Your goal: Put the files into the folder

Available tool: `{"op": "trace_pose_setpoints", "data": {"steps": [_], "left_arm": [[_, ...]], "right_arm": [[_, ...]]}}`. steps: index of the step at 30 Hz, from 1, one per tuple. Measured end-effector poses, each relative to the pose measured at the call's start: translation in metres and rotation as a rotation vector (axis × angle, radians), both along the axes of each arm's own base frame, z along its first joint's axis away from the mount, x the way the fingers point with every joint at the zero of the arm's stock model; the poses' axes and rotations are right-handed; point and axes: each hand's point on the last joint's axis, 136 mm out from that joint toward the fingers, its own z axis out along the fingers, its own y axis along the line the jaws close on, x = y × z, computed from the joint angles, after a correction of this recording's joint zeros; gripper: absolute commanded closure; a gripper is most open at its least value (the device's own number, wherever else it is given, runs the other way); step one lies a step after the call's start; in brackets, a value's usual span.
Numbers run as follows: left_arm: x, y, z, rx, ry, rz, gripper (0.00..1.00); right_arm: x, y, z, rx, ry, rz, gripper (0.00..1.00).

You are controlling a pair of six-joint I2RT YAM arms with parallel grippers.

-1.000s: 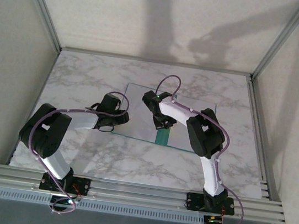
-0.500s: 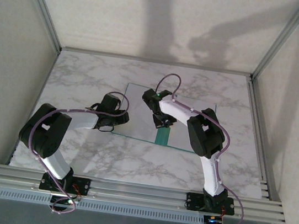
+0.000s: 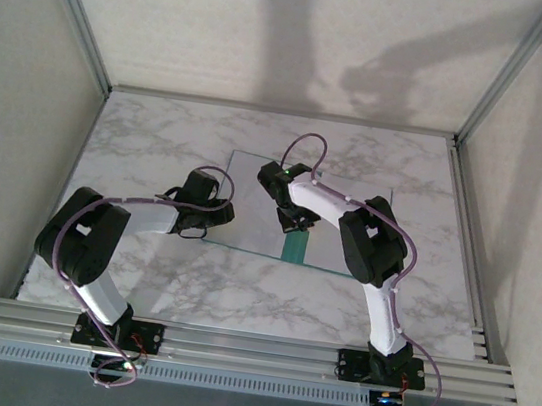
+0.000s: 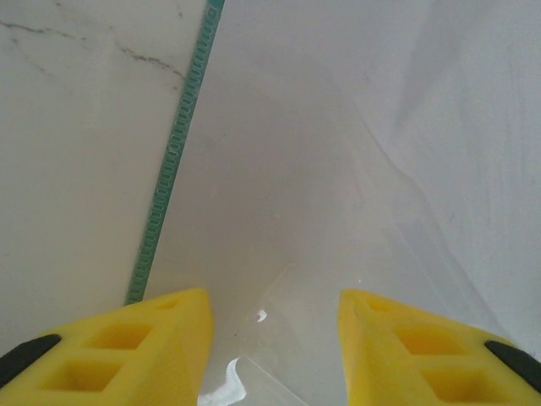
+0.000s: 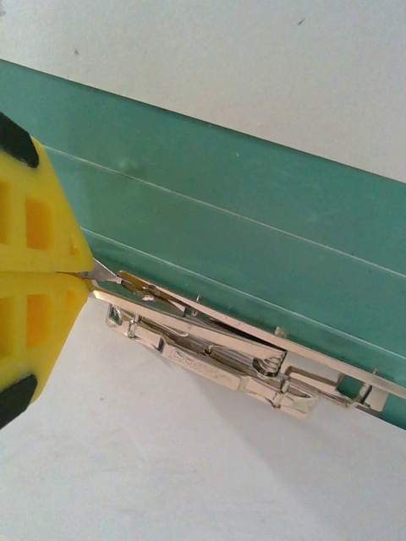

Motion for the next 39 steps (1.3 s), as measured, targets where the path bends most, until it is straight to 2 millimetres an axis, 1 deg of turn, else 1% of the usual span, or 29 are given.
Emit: {"op": "trace_pose_setpoints", "data": {"steps": [13, 39], "left_arm": [[0.003, -0.001, 0.000, -0.004, -0.009, 0.000, 0.55], [0.003, -0.001, 0.000, -0.005, -0.009, 0.000, 0.55]], "right_arm": [[0.000, -0.005, -0.007, -0.026, -0.013, 0.013, 1.00], [-0.001, -0.001, -0.010, 0.014, -0.009, 0.006, 1.00]]}}
